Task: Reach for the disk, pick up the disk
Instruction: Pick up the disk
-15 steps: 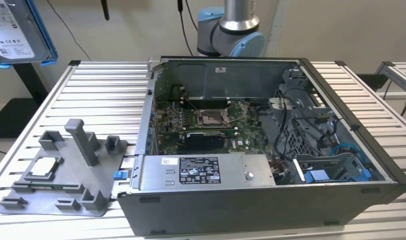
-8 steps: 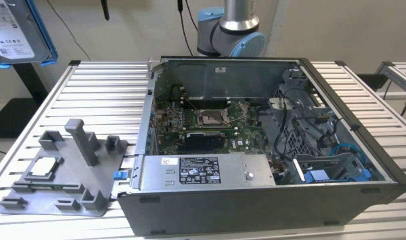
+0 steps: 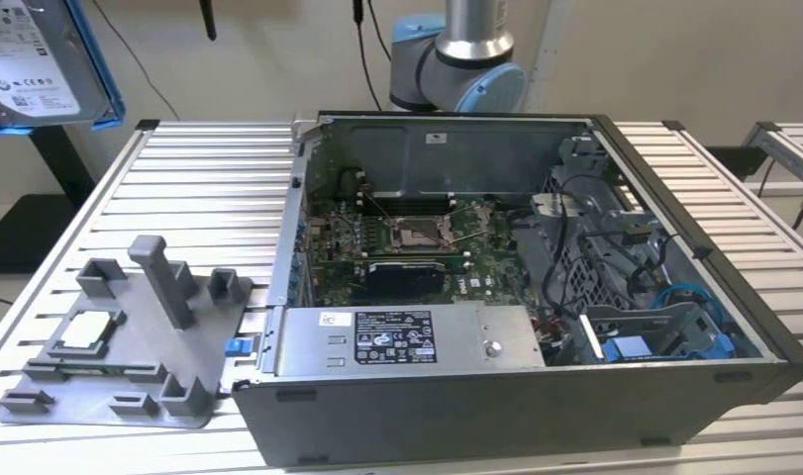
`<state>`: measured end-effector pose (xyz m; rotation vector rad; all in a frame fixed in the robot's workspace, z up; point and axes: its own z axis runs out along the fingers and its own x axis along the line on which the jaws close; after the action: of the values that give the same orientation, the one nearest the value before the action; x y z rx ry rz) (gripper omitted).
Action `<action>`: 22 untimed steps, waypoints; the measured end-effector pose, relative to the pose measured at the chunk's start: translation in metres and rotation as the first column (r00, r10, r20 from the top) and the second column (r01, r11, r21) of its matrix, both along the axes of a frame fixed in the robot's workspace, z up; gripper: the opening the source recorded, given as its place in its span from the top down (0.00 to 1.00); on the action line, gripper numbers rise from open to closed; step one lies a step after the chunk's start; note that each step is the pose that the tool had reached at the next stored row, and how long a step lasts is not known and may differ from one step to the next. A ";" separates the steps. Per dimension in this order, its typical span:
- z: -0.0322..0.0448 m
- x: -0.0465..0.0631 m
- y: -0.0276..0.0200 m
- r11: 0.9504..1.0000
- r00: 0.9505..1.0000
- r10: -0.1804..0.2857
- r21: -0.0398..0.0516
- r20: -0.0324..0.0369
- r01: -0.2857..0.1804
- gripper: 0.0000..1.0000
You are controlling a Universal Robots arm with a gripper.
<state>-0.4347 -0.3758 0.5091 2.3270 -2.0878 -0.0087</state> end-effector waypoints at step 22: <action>0.0000 0.035 0.0000 1.000 1.000 0.000 0.000 0.000 0.000 1.00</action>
<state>-0.3992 -0.3758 0.5091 2.3270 -2.0878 -0.0087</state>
